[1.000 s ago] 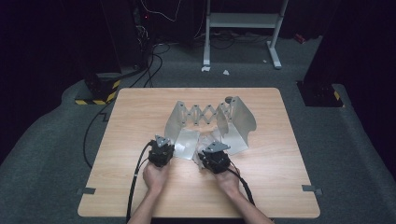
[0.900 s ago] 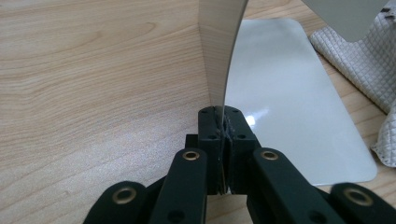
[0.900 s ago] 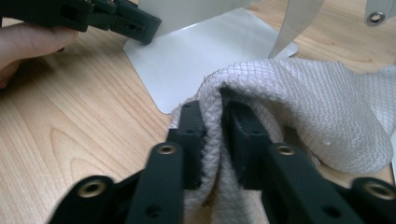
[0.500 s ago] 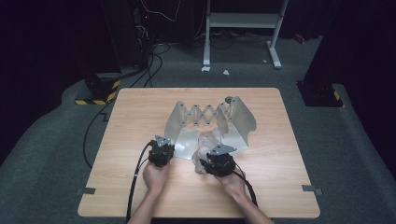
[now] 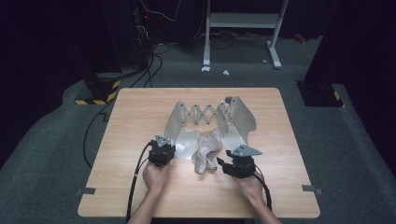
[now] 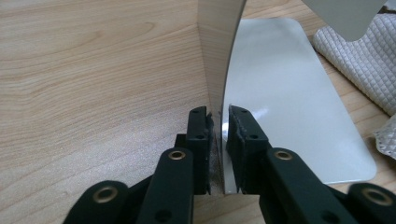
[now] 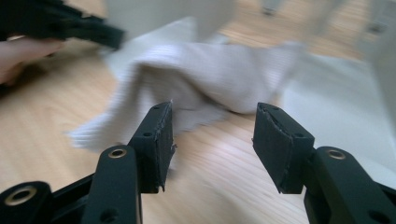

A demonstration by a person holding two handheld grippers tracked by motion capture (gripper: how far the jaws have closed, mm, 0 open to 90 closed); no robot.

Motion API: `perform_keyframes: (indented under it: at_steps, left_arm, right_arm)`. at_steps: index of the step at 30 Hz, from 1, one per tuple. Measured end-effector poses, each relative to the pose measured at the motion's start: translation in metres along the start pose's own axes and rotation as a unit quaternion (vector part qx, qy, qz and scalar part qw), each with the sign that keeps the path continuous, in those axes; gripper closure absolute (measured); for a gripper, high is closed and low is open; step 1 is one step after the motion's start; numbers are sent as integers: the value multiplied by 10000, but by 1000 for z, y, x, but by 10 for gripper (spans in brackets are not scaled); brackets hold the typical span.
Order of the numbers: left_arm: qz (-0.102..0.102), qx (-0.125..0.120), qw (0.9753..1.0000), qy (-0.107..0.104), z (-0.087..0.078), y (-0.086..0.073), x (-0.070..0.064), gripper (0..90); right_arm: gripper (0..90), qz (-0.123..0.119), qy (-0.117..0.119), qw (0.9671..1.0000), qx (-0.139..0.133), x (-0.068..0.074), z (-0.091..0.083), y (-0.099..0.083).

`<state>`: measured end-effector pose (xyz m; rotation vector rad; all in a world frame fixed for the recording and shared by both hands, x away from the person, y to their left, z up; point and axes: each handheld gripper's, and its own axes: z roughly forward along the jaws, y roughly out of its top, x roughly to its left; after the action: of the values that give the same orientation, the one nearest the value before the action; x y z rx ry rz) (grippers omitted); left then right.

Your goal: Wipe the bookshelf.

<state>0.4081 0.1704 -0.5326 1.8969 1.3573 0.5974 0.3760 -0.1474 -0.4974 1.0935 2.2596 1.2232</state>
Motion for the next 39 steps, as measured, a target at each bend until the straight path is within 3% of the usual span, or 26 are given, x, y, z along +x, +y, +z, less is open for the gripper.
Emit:
perform_keyframes:
  at_steps: [4, 7, 11, 15, 19, 24, 30, 34, 39]
  left_arm:
    - [38, 10, 10000, -14, 0, 0, 0, 715]
    - [51, 20, 10000, -11, 0, 0, 0, 658]
    - [13, 35, 10000, 18, 0, 0, 1, 587]
    - [-2, 36, 10000, 46, 0, 0, 0, 548]
    - [15, 38, 10000, 70, 0, 0, 0, 524]
    - [-55, 60, 9999, 83, 0, 0, 1, 452]
    - [-53, 93, 9999, 63, -1, 0, -1, 389]
    - [-177, -59, 9998, -104, -8, 2, -6, 366]
    - [-227, -105, 9995, -216, -15, 5, -8, 347]
  right_arm:
    - [499, 216, -276, 9994, -23, -21, -5, -7]
    - [506, 330, -620, 9975, 72, -39, -4, -13]
    - [509, 563, -1031, 9930, 95, -61, -4, -18]
    - [519, 662, -1464, 9869, 172, -74, -1, -19]
    - [533, 866, -1539, 9839, 259, -88, 4, -17]
    - [561, 942, -1418, 9848, 344, -97, 13, -13]
    - [647, 768, -1332, 9876, 331, -90, 26, -10]
    - [697, 743, -1366, 9873, 331, -87, 31, -9]
    - [632, 622, -1317, 9879, 532, -84, 36, -7]
